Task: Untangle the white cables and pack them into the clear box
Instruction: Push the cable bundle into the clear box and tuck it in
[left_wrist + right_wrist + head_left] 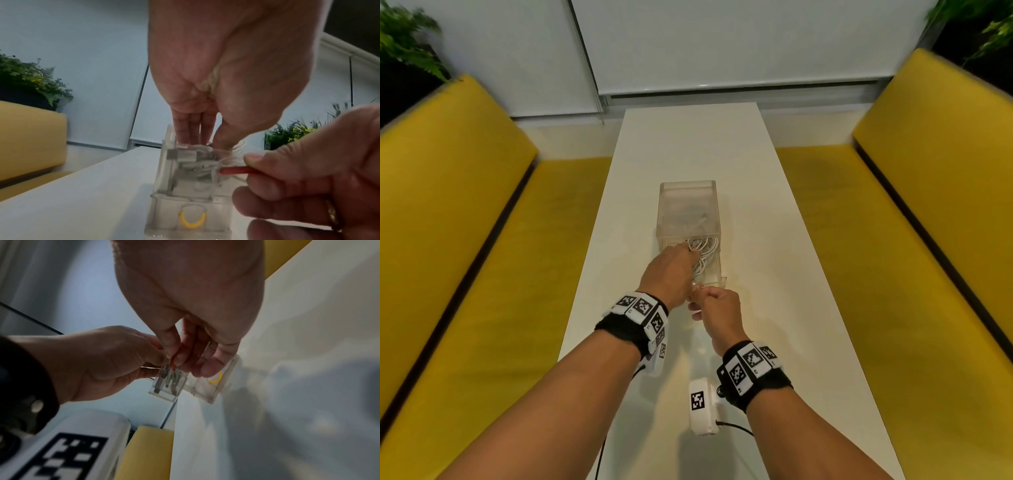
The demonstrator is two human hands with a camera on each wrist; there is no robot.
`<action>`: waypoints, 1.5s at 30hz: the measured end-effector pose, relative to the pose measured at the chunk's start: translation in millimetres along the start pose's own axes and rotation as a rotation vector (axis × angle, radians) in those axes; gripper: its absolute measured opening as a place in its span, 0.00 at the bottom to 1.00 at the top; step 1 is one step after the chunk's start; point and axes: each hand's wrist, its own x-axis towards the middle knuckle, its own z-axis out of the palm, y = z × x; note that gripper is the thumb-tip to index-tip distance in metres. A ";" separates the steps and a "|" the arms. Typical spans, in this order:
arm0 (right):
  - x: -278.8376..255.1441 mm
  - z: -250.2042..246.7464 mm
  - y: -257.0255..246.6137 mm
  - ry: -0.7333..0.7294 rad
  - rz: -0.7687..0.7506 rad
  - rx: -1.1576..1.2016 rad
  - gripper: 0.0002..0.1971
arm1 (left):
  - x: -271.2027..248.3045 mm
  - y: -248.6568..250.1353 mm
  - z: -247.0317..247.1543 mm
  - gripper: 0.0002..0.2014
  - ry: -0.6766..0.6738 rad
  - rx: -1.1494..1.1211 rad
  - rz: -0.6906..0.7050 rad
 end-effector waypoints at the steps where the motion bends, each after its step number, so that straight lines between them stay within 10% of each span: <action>1: 0.9 2.1 -1.4 -0.004 -0.002 -0.006 0.10 | 0.8 0.1 0.1 0.18 0.017 0.011 -0.005; 14: 10.0 9.6 -0.4 0.005 -0.075 -0.137 0.15 | 5.1 16.7 2.2 0.08 0.165 -0.133 -0.163; 24: 11.8 4.1 -6.4 -0.008 -0.074 -0.159 0.13 | 10.8 9.4 -2.1 0.22 0.079 0.092 0.065; 37: 25.2 -6.0 -18.2 -0.045 -0.061 -0.047 0.08 | -5.2 4.9 -17.9 0.03 0.107 -0.123 -0.096; 45: 29.9 -1.7 -8.0 -0.038 -0.079 0.047 0.14 | -33.8 16.4 8.1 0.19 -0.030 -0.146 -0.048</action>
